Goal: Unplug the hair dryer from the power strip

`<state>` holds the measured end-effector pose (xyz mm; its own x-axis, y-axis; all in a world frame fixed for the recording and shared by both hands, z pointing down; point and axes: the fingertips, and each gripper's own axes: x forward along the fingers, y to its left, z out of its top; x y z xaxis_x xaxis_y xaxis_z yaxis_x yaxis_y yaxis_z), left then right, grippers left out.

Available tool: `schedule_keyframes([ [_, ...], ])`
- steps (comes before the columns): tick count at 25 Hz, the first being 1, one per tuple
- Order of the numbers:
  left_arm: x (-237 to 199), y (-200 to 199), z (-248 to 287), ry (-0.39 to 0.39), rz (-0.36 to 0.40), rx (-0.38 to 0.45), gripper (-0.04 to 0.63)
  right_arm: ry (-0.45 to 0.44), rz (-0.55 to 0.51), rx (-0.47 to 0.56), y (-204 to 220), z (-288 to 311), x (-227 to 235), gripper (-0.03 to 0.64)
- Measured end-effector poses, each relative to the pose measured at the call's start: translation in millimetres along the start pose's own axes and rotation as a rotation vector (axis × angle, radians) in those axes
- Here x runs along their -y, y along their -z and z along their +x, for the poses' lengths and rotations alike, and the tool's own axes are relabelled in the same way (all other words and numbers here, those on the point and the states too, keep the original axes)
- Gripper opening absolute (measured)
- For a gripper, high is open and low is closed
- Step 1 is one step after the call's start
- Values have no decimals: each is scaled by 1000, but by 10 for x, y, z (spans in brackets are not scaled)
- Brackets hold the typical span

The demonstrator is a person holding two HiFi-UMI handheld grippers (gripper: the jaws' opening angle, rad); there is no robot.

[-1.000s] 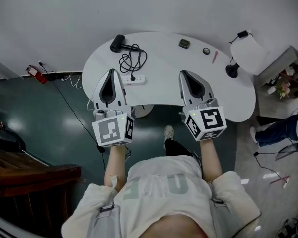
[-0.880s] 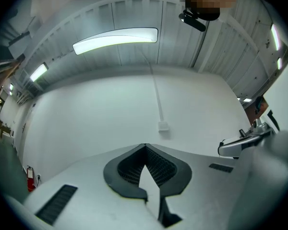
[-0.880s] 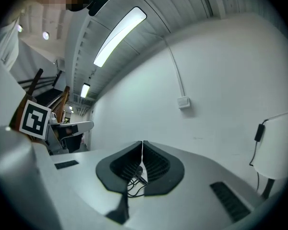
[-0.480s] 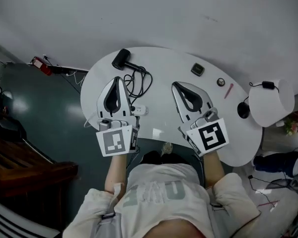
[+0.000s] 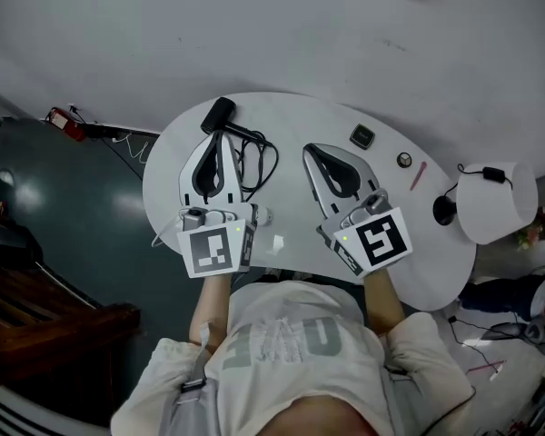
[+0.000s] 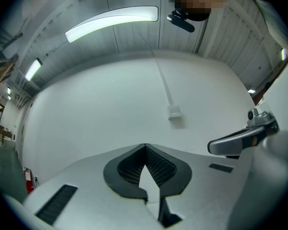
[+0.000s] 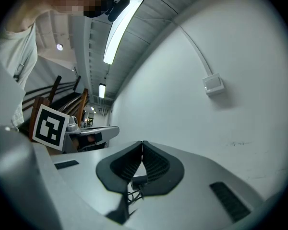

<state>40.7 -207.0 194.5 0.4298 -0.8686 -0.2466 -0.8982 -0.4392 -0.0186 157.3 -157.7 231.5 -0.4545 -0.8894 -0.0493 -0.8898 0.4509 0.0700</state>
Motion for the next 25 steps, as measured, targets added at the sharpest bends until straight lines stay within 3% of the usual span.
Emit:
schedule_keyframes([
  [6, 21, 38, 53, 7, 3, -5, 14, -48, 14, -37, 100, 48, -2, 21],
  [11, -21, 110, -2, -2, 6, -20, 14, -183, 71, -80, 222, 162, -111, 25],
  [13, -56, 154, -62, -3, 21, -28, 14, -248, 95, -111, 293, 203, -198, 82],
  [16, -156, 218, -166, -3, 22, -33, 14, -370, 80, -229, 536, 278, -441, 235],
  [19, -251, 344, -282, -3, 36, -48, 14, -460, -14, -386, 962, 307, -706, 272],
  [25, -430, 546, -473, -47, 35, -89, 14, -623, -148, -664, 1903, 228, -1141, 278],
])
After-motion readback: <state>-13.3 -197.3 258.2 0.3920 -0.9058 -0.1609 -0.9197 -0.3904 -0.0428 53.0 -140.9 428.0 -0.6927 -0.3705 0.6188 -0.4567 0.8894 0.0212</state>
